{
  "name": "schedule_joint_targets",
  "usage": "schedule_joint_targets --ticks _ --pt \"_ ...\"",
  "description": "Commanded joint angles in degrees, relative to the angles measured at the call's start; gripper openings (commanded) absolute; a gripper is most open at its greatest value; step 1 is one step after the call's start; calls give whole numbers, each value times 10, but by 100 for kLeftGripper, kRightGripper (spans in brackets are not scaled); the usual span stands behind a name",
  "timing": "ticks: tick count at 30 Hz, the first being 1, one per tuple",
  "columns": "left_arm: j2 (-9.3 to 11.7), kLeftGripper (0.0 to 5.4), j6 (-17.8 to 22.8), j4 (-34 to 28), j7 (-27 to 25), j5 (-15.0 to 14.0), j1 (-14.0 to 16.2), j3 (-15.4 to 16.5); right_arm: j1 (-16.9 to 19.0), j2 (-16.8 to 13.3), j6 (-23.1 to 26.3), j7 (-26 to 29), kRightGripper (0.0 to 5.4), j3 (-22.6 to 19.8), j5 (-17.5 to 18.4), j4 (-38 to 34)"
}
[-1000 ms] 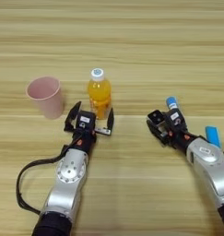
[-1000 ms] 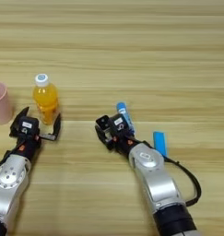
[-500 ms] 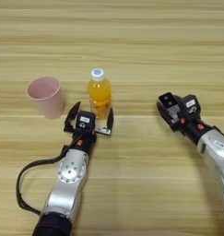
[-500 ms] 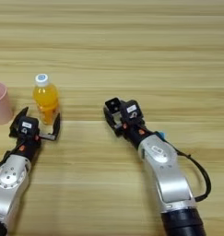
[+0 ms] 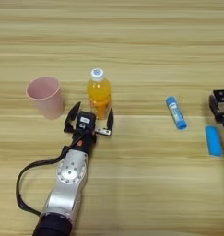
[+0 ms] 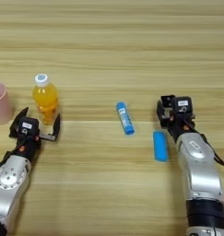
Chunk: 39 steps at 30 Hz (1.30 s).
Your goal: Move the objects on the table
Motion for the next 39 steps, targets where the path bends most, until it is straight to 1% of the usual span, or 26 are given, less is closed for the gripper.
schedule_joint_targets --ticks 1,9,16,17,20,24,27,33,35,39 --pt "-4 540 9 -6 3 4 3 -3 -17 -15 4 -18 249 -19 -1 37" --pt "-5 540 8 -8 4 3 5 -2 -28 -14 -1 -25 249 -17 0 90" --pt "-9 540 8 -14 4 0 11 -2 -36 -11 1 -21 249 -21 13 118" --pt "-10 540 9 -15 4 -1 11 -2 -37 -11 2 -19 278 -20 14 120" --pt "-11 540 10 -17 3 0 12 -2 -39 -12 2 -19 315 -20 17 124" --pt "-14 540 11 -18 3 2 13 -3 -37 -10 -9 -16 345 -24 24 112" --pt "-16 540 12 -19 4 4 13 -4 -29 -8 -16 -15 381 -22 24 89" --pt "-19 540 13 -21 6 7 14 -6 -5 -6 -18 -12 437 -21 27 43" --pt "-20 540 13 -21 6 7 14 -6 4 -6 -18 -14 463 -21 27 26" --pt "-21 540 14 -22 8 8 15 -8 31 -3 -7 -16 509 -20 29 -33"
